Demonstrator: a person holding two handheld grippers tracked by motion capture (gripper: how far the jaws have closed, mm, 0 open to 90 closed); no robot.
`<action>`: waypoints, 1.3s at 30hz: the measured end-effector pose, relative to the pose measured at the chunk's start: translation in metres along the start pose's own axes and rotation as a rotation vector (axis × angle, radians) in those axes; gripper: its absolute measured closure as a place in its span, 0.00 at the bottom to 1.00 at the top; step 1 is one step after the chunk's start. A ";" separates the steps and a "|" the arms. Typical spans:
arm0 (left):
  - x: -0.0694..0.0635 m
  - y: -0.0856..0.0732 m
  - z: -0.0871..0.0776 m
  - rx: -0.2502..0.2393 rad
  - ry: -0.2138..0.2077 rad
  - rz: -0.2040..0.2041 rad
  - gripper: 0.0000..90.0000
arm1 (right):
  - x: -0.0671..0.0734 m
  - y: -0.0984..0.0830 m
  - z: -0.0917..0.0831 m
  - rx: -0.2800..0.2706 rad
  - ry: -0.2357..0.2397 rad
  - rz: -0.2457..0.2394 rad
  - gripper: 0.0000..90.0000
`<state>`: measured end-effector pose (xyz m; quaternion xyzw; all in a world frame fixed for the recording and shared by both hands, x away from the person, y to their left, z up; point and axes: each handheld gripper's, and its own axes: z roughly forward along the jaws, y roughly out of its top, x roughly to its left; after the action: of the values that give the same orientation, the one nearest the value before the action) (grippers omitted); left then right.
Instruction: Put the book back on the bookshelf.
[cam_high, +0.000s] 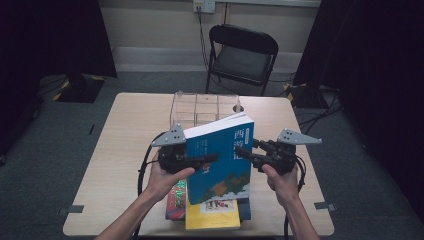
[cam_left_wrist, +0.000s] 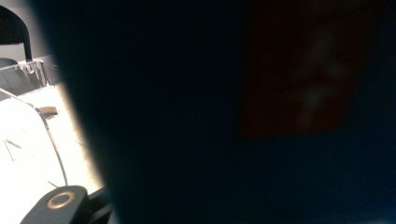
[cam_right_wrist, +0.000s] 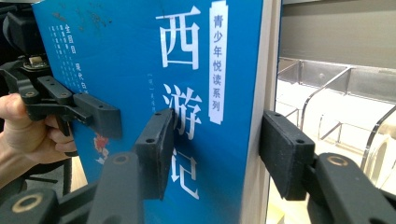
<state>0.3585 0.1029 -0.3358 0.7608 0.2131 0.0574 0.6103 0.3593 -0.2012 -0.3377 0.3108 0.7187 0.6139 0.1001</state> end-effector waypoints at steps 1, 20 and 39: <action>0.000 0.000 0.000 -0.011 0.004 0.010 0.67 | 0.000 0.001 0.001 -0.003 0.001 -0.002 0.53; -0.007 -0.008 -0.018 -0.088 0.031 0.071 0.62 | 0.001 -0.009 0.002 -0.061 0.040 -0.013 0.39; -0.008 -0.013 -0.013 -0.118 0.108 0.093 0.63 | 0.008 -0.014 0.012 0.001 0.016 -0.031 0.47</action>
<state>0.3437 0.1140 -0.3437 0.7283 0.2064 0.1391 0.6385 0.3547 -0.1870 -0.3514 0.2948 0.7246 0.6143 0.1040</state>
